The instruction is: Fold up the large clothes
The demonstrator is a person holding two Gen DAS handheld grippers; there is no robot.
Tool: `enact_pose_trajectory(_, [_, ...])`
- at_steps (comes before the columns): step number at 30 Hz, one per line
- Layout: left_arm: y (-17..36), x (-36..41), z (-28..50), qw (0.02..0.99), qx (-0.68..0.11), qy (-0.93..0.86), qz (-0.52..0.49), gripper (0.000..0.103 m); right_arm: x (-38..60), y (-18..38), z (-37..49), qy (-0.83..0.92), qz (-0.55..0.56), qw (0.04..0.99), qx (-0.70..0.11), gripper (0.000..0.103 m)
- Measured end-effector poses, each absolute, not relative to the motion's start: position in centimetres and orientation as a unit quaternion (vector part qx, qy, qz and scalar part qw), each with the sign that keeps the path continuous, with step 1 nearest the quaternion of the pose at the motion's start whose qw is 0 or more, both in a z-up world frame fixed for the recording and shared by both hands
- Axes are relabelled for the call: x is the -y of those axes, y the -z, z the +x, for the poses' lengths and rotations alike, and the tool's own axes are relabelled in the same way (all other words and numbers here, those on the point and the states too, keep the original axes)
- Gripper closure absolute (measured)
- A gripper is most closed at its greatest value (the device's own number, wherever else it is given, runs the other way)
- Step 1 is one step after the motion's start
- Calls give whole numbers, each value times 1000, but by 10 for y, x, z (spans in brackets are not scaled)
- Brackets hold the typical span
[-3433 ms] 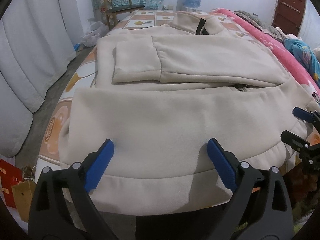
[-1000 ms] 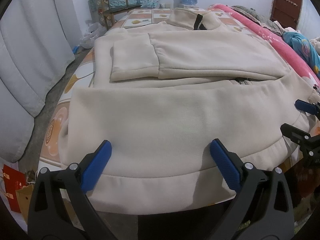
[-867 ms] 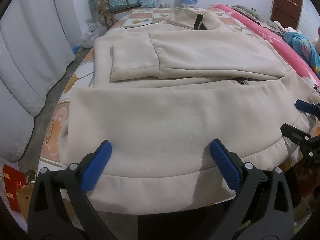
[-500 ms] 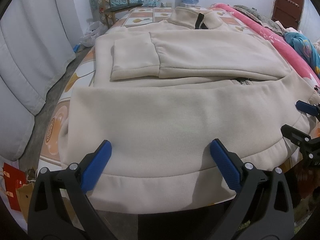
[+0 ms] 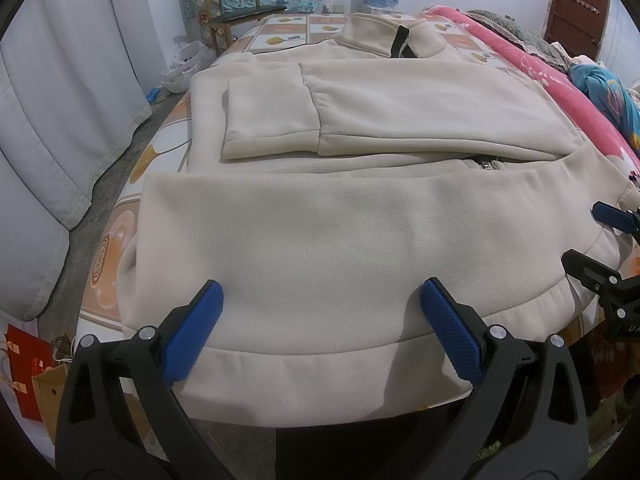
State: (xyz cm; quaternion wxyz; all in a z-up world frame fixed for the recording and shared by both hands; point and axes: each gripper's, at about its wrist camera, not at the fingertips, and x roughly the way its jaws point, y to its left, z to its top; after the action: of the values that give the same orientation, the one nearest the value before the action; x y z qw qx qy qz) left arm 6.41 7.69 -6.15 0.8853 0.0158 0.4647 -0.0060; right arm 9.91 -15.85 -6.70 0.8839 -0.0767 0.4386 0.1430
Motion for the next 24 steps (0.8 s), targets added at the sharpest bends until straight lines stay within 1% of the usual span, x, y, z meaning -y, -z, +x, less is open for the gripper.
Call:
enact_pose_trajectory(7, [60,-79,64,885,-466,11,14,7,158,66,100,-143,-76,882,-443,6])
enact_pose_trajectory(11, [50,-84,62,884,-466,5,23,7,159,66,102,-146,-74,879,-447,6])
enact_pose_trajectory(18, [-9,-106,58,912,-407,-12,39,7,158,65,106,-150,-77,873,-458,6])
enact_pose_trajectory(24, [-55,-130,81,928,-372,-23,31,7,159,61,113,-159,-70,858,-483,6])
